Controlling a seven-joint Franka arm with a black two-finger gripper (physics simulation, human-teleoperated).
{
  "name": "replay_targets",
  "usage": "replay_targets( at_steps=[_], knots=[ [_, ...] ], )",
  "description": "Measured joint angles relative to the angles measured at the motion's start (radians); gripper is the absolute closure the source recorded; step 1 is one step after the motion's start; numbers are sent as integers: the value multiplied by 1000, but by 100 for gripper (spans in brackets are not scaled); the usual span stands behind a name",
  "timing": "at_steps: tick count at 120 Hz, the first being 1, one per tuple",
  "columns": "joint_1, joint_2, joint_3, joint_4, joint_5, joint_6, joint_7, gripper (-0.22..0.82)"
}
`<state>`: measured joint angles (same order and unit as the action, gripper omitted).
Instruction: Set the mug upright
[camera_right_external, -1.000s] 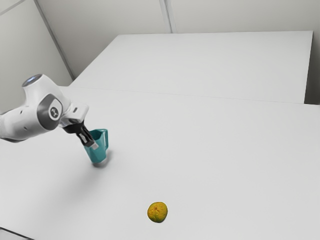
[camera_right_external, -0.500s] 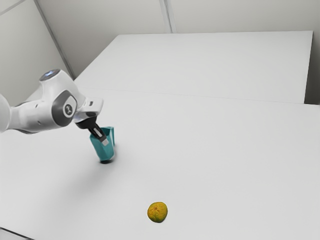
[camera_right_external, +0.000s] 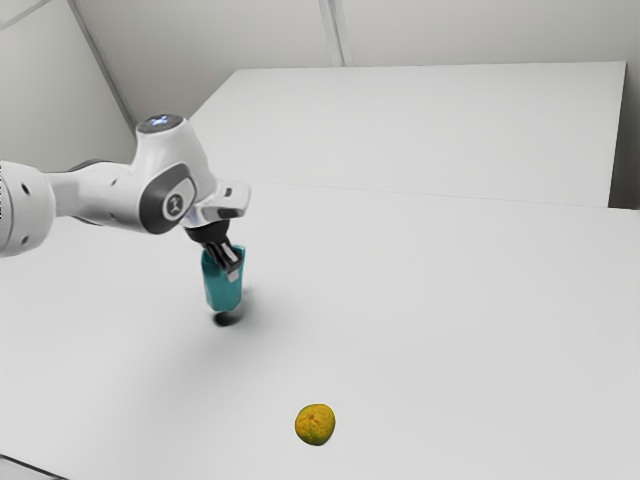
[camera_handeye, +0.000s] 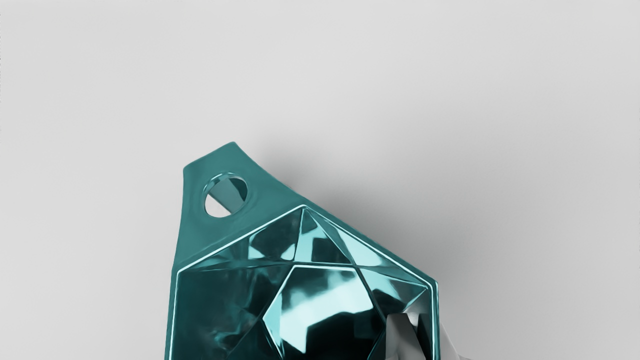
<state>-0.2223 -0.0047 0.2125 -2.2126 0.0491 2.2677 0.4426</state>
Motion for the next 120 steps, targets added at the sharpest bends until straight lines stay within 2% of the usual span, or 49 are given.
replay_targets(
  at_steps=[39,53,65,74,94,101,120],
  knots=[
    [-36,49,-10,-3,-38,113,-119,78],
    [-43,51,-15,-4,-49,127,-147,64],
    [-46,49,-16,-3,-55,133,-166,43],
    [-43,29,-18,-9,-62,134,-179,31],
    [-26,-46,-25,-7,-78,75,-201,16],
    [-23,-41,-23,49,-81,37,-207,12],
    [-17,44,-13,348,-80,-145,-213,7]
  ],
)
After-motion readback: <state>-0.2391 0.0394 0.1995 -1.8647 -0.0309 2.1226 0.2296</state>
